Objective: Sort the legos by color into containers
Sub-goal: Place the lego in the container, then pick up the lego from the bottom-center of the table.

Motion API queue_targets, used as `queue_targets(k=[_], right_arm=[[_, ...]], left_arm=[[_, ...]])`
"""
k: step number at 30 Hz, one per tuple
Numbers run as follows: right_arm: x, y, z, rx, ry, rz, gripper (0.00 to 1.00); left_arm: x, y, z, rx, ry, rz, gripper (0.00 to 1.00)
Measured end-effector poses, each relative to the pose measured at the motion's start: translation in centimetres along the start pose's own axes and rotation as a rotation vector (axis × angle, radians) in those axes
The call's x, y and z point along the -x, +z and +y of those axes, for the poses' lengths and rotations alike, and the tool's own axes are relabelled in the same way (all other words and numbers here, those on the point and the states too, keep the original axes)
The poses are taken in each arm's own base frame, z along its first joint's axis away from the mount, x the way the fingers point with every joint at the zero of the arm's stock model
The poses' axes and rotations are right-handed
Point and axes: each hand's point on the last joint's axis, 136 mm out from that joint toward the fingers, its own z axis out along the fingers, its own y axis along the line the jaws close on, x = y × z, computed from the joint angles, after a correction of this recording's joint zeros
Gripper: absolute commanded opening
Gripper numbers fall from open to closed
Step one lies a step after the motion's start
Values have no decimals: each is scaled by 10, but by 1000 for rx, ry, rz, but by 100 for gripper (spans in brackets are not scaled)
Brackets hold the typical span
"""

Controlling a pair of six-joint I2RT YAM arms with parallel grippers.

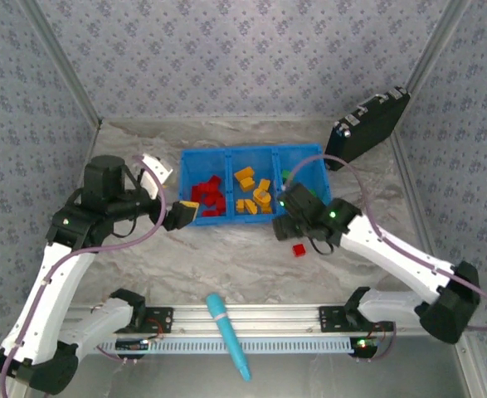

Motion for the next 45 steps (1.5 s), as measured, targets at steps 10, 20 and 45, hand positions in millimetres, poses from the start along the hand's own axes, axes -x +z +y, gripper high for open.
queue_targets(k=[10, 20, 45], right_arm=[[-54, 42, -37, -8, 311, 62, 83], [-43, 80, -14, 54, 287, 91, 83], [-77, 109, -25, -65, 203, 274, 25]], left_arm=[[-6, 8, -47, -189, 94, 64, 100], [-8, 5, -48, -186, 103, 88, 100], [-15, 24, -33, -153, 85, 175, 100]])
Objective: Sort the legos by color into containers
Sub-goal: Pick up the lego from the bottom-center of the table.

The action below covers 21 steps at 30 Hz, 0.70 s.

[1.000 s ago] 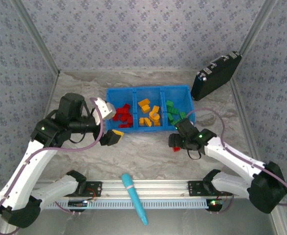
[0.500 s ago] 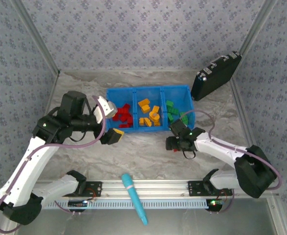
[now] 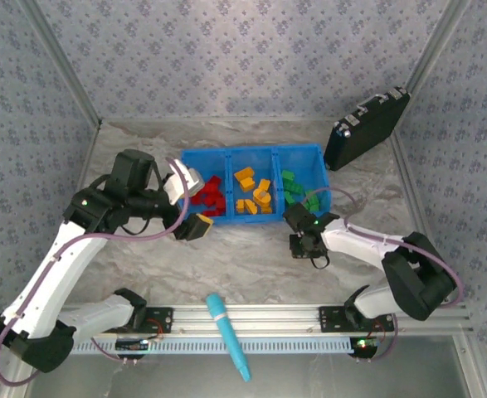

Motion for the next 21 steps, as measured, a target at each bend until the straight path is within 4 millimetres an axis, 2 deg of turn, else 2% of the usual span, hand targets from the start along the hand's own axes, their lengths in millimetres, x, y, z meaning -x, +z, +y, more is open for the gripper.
queue_targets(k=[3, 5, 9, 11, 14, 17, 19, 21], right_arm=[[15, -19, 8, 13, -22, -15, 25], [37, -43, 19, 38, -41, -61, 24], [103, -115, 54, 130, -100, -245, 24], [143, -158, 79, 179, -150, -363, 24], [194, -200, 121, 232, -247, -491, 24], [232, -208, 166, 271, -342, -558, 24], [251, -196, 197, 297, -406, -563, 24], [267, -177, 227, 317, -464, -557, 24]], left_arm=[[-1, -4, 5, 49, 14, -12, 100], [-5, -10, 7, 86, 25, -25, 100], [-16, -20, 9, 158, 45, -44, 100], [-20, -27, 13, 210, 57, -64, 100], [-28, -32, 19, 278, 60, -86, 100], [-38, -34, 26, 328, 41, -94, 100], [-41, -38, 29, 352, 26, -99, 100], [-41, -40, 31, 369, 13, -104, 100]])
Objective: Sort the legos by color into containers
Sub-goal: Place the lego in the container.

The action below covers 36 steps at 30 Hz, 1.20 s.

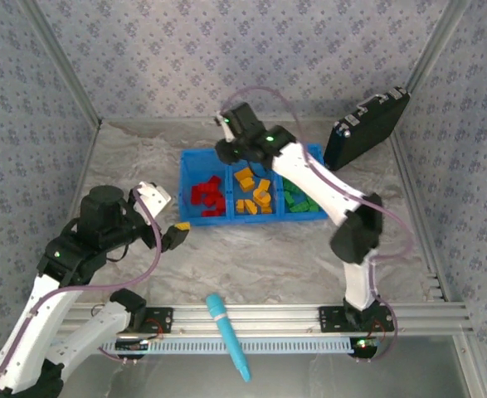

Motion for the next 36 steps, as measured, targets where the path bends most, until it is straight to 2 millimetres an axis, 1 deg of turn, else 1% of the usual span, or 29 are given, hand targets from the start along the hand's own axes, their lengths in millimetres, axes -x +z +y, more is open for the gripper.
queue_targets(k=[2, 3, 5, 6, 8, 10, 11, 13, 15, 16, 17, 18, 21, 24, 27, 28, 30, 31, 32, 34, 35, 36], right_arm=[[0, 39, 15, 33, -43, 24, 25], [-4, 54, 21, 45, -57, 38, 25], [-22, 85, 33, 73, -84, 90, 29], [-30, 95, 37, 81, -91, 114, 31], [-50, 114, 44, 100, -105, 168, 38], [-66, 123, 48, 111, -117, 211, 47], [-71, 126, 49, 115, -124, 224, 53], [-74, 127, 50, 119, -130, 234, 63], [-73, 126, 50, 124, -135, 230, 73], [-71, 125, 51, 126, -140, 227, 84], [-70, 123, 51, 129, -148, 223, 99], [-70, 121, 51, 131, -152, 221, 99], [-62, 101, 51, 138, -180, 199, 99], [-48, 59, 48, 141, -210, 143, 99], [-36, -3, 38, 138, -229, 48, 99], [-30, -26, 33, 135, -230, 2, 99], [-24, -66, 16, 112, -219, -76, 99], [-23, -87, 2, 86, -204, -122, 99], [-24, -103, -13, 56, -187, -156, 99], [-37, -128, -46, -14, -140, -207, 99], [-49, -136, -65, -55, -106, -222, 99], [-62, -139, -80, -90, -74, -227, 99]], left_arm=[[0, -2, 4, 21, -15, -8, 100], [0, -2, 4, 26, -20, -16, 100], [-4, -4, 5, 36, -38, -23, 100], [-7, -3, 5, 37, -43, -21, 100], [-13, -4, 3, 38, -58, -21, 100], [-16, -4, 3, 41, -69, -19, 100], [-18, -3, 5, 50, -77, -15, 100], [-25, 1, 10, 80, -99, -3, 100], [-34, 6, 17, 123, -117, 13, 100], [-38, 9, 22, 149, -124, 20, 100], [-41, 12, 28, 187, -129, 23, 100], [-43, 14, 35, 224, -134, 24, 100], [-45, 20, 62, 372, -136, 2, 100], [-50, 27, 101, 554, -158, -22, 100], [-71, 30, 149, 728, -257, -9, 100], [-82, 29, 167, 786, -319, -8, 100], [-113, 28, 200, 882, -456, 3, 100], [-131, 27, 213, 919, -524, 6, 100], [-150, 26, 225, 955, -587, 9, 100], [-175, 30, 237, 984, -660, 13, 100], [-182, 37, 240, 975, -675, 9, 100], [-188, 45, 240, 957, -681, 7, 100]])
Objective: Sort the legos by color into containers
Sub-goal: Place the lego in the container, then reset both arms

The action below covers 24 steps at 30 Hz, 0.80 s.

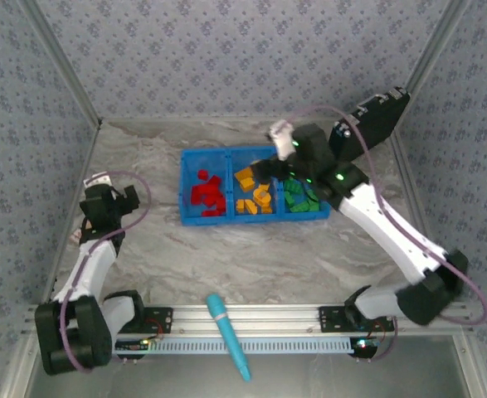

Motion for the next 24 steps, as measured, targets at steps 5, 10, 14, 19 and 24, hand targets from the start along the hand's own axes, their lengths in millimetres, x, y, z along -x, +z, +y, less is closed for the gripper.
queue_targets(k=[5, 10, 14, 19, 24], right_arm=[[-99, -9, -55, -174, 152, 88, 99], [-137, -27, -69, -250, 221, 85, 99], [-132, -44, -76, -289, 232, -2, 99], [-151, -51, -88, -367, 228, -42, 99], [-195, -47, -119, -506, 249, -24, 99]], left_arm=[[-33, 31, -20, -90, -10, 24, 100], [-42, 49, -40, -138, 22, -8, 100], [-66, 57, -72, -195, 134, -11, 100], [-61, 58, -78, -234, 158, -25, 100], [-51, 62, -74, -233, 140, -42, 100]])
